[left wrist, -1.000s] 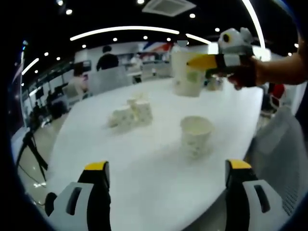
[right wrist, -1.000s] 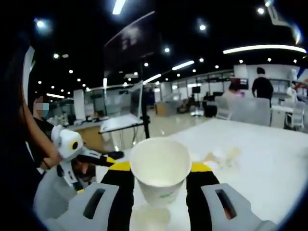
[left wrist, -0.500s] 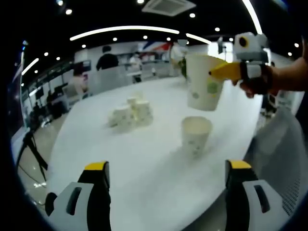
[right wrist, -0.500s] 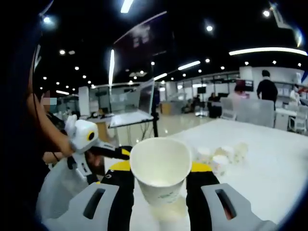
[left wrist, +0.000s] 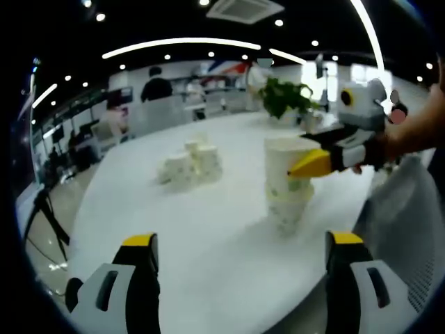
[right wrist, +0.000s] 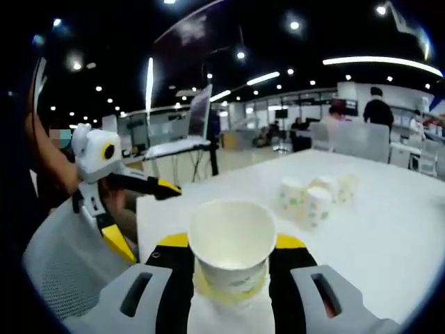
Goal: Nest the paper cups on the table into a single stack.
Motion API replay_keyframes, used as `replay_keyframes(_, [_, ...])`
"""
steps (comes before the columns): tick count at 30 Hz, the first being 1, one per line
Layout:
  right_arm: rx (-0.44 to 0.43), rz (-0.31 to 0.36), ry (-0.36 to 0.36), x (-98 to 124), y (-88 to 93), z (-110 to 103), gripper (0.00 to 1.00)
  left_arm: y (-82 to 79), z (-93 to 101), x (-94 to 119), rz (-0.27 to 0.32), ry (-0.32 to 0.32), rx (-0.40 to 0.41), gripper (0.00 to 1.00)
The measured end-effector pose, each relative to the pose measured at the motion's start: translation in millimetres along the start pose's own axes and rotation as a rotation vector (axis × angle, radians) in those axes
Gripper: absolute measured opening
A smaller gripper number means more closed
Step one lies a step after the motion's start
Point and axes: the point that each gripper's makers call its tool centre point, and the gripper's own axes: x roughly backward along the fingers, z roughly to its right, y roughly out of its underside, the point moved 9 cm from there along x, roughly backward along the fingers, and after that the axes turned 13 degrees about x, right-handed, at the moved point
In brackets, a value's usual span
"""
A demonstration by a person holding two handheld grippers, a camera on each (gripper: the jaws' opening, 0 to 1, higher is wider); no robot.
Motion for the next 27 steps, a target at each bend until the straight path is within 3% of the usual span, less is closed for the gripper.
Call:
replay_keyframes(4, [-0.001, -0.049, 0.012, -2, 17.3, -3, 0.4, 0.1, 0.1, 0, -0.002, 0.0, 0.0, 0.99])
replay_keyframes(5, [0.037, -0.011, 0.033, -1, 16.8, -2, 0.42, 0.1, 0.0, 0, -0.001, 0.0, 0.0, 0.99])
replay_keyframes(6, [0.003, -0.014, 0.032, 1, 18.7, -3, 0.42, 0.1, 0.0, 0, -0.002, 0.0, 0.001, 0.99])
replay_keyframes(13, [-0.054, -0.035, 0.047, 6, 17.5, 6, 0.52, 0.7, 0.5, 0, -0.007, 0.003, 0.001, 0.99])
replay_keyframes(20, [-0.064, 0.014, 0.081, 24, 4.4, 14, 0.59, -0.2, -0.2, 0, 0.001, -0.002, 0.01, 0.99])
replay_keyframes(25, [-0.029, -0.01, 0.124, 45, 7.0, 25, 0.81, -2.8, -4.2, 2, 0.031, 0.0, 0.075, 0.99])
replay_keyframes(27, [-0.027, -0.015, 0.133, 56, 10.5, 30, 0.81, -3.6, -4.2, 3, 0.037, 0.006, 0.088, 0.99])
